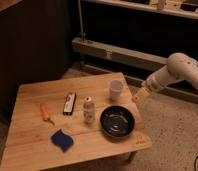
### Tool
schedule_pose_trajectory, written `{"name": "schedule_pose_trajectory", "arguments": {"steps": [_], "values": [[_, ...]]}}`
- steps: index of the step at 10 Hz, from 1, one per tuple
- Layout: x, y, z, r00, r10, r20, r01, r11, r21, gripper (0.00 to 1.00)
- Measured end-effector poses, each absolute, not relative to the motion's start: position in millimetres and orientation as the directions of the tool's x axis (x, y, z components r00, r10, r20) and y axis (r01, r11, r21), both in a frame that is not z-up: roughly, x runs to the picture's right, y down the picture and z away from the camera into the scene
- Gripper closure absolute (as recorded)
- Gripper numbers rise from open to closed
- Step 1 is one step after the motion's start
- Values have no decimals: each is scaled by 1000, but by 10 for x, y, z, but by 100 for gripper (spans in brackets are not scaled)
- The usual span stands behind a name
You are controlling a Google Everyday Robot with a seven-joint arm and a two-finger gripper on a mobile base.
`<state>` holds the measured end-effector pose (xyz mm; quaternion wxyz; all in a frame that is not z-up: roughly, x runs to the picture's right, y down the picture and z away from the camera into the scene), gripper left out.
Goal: Pick up the ceramic bowl
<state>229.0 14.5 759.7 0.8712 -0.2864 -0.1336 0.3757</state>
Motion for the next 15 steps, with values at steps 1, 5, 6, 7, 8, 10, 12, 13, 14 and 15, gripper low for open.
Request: {"name": "schedule_pose_trajectory", "arguments": {"steps": [1,5,6,7,8,10,12,13,14,15], "values": [[2290,145,7597,682,731,18,-578,554,-600,20],[2290,145,7597,682,731,18,-578,554,-600,20],[2290,145,7597,682,731,18,-578,554,-600,20],[2290,145,7597,682,731,18,-578,554,-600,20],[2290,144,7597,682,731,18,-578,554,-600,20],[2290,151,7597,683,730,16,-578,554,-600,20],[2306,263,7603,683,730,-17,-589,538,-603,20],[2345,406,7648,685,727,-43,-600,530,-599,20],[2362,585,7696,687,724,-63,-608,524,-596,20],[2402,756,7714,680,729,-80,-620,513,-594,20]]}}
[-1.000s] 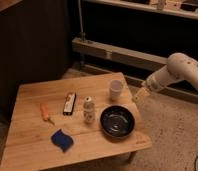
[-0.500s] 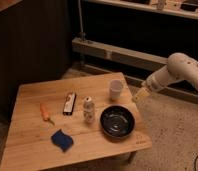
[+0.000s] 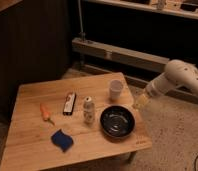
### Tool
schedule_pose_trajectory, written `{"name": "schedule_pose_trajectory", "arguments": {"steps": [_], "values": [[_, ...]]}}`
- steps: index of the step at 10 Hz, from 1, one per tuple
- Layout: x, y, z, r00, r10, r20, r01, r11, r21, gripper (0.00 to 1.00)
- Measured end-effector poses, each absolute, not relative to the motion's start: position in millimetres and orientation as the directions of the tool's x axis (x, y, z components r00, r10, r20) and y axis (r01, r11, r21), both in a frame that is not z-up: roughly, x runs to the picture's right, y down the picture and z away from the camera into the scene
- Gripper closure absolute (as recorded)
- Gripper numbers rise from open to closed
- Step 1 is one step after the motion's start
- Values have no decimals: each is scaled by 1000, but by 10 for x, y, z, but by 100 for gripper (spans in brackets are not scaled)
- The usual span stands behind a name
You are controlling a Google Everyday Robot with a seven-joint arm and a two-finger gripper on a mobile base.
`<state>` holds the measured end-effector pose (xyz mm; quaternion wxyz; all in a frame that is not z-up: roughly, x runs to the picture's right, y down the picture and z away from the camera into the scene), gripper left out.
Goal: Pick up the ceramic bowl
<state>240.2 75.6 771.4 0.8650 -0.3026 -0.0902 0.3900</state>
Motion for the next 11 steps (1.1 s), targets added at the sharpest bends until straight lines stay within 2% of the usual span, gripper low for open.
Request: {"name": "schedule_pose_trajectory", "arguments": {"steps": [5,11], "values": [[2441,1137,7855,584,810,-55,-620,402,-674,20],[2018,1339,8115,592,806,-8,-552,399,-733,20]]}}
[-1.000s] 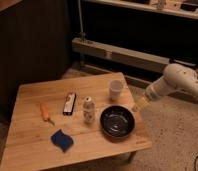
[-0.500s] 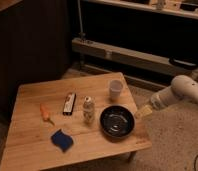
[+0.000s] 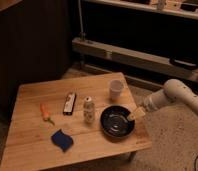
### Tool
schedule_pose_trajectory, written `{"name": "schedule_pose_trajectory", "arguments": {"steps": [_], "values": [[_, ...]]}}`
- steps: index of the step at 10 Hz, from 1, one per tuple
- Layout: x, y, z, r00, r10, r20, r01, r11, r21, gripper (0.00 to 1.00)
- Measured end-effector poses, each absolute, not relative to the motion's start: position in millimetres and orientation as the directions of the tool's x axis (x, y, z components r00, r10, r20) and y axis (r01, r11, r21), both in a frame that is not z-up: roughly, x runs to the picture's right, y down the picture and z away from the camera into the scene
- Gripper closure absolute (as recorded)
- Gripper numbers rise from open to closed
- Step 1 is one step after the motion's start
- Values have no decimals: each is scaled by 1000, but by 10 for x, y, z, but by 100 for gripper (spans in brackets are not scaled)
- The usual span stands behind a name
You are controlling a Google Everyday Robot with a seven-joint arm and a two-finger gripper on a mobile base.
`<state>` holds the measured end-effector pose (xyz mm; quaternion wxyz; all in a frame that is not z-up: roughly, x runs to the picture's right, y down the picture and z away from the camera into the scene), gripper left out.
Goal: Pick up the ceramic bowl
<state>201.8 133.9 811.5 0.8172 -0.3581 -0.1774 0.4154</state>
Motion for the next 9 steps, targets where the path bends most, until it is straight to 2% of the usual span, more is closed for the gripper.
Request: {"name": "schedule_pose_trajectory", "arguments": {"steps": [9], "values": [[1947,1510,8300,613,790,30,-482,404,-777,20]]}}
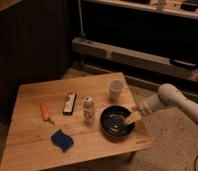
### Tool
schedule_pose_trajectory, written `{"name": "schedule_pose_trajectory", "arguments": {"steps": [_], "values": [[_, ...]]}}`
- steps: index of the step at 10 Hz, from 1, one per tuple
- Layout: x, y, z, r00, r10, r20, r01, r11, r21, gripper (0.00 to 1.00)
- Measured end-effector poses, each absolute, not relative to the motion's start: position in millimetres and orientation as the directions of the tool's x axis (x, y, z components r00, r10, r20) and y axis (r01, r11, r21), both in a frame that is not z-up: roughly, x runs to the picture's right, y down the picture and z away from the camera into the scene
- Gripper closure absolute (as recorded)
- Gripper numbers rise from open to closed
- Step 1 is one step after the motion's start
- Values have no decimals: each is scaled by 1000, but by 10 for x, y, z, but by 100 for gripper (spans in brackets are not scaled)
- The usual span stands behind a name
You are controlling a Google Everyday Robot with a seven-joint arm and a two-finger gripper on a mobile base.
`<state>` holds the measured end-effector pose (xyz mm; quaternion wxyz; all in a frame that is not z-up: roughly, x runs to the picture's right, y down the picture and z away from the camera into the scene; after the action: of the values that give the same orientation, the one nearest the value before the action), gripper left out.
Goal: Pick up the ceramic bowl
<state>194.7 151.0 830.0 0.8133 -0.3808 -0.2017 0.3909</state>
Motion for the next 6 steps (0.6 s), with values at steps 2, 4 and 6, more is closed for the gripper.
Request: {"name": "schedule_pose_trajectory", "arguments": {"steps": [2,4,6], "values": [[1944,1485,8308,612,789,46,-457,401,-794,20],[1882,1505,8345,619,783,50,-431,393,-812,20],[1879,1568,8371,622,782,44,-422,382,-822,20]]}}
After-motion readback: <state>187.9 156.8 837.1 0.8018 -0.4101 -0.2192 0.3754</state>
